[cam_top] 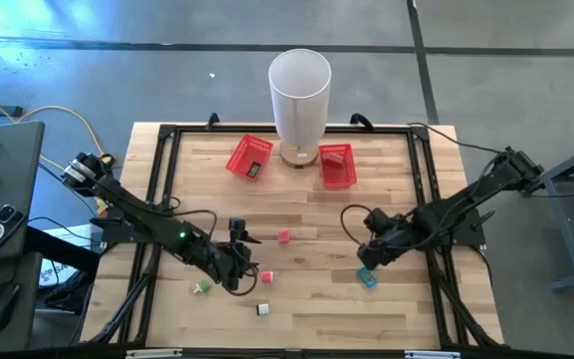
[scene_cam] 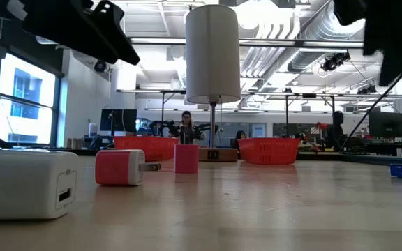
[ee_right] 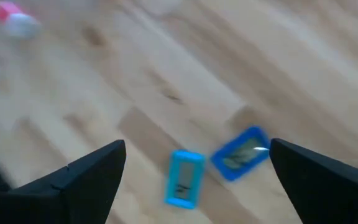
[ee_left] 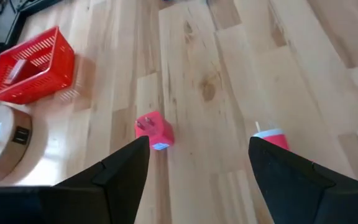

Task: Sort adapters and digital timers
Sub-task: Put the dark blue digital timer into the left red bin

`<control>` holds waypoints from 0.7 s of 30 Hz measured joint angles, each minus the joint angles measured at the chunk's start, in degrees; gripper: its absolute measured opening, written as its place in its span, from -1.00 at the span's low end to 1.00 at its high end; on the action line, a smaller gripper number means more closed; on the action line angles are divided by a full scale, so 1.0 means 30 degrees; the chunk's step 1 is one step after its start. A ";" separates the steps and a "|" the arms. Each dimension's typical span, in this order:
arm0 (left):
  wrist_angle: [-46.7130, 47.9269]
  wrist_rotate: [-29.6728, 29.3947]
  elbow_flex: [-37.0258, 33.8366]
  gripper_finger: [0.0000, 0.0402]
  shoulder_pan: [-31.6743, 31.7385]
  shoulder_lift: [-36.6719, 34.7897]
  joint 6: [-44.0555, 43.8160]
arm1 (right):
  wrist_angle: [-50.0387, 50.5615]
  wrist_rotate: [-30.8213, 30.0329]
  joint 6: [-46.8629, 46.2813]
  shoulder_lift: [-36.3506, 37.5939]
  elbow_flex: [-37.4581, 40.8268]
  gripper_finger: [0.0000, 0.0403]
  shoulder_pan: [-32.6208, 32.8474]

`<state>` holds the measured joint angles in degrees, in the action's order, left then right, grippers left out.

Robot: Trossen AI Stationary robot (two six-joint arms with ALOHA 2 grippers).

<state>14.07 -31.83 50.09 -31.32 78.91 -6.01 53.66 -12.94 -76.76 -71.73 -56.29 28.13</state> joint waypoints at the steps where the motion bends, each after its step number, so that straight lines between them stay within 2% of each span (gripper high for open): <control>1: -0.0030 -0.0003 -0.0004 0.31 -0.0037 0.0000 -0.0270 | -0.0817 -0.0042 0.0488 -0.0012 0.0000 0.92 -0.0035; 5: -0.1595 -0.0086 -0.0336 0.31 -0.0038 0.0134 -0.1719 | -0.3097 -0.0818 0.3014 -0.0007 0.0000 0.91 -0.0449; 10: -0.4463 -0.1274 -0.1352 0.31 -0.0407 0.0509 -0.2532 | -0.5933 -0.1250 0.6167 -0.0012 0.0005 0.92 -0.0794; 13: -0.5669 -0.1660 -0.1981 0.31 -0.0764 0.0517 -0.2642 | -0.8183 -0.2543 0.7716 -0.0007 0.0007 0.91 -0.0937; 17: -0.6970 -0.2221 -0.2299 0.31 -0.1212 0.0517 -0.1330 | -0.9598 -0.2499 0.7462 -0.0005 0.0007 0.89 -0.1182; 21: -0.7842 -0.2273 -0.2273 0.31 -0.1375 0.0510 -0.0351 | -0.8026 -0.1663 0.4349 -0.0005 0.0007 0.89 -0.1504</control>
<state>-9.45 -38.65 43.27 -35.44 80.44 -7.07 29.58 -17.93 -63.72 -71.75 -56.27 23.61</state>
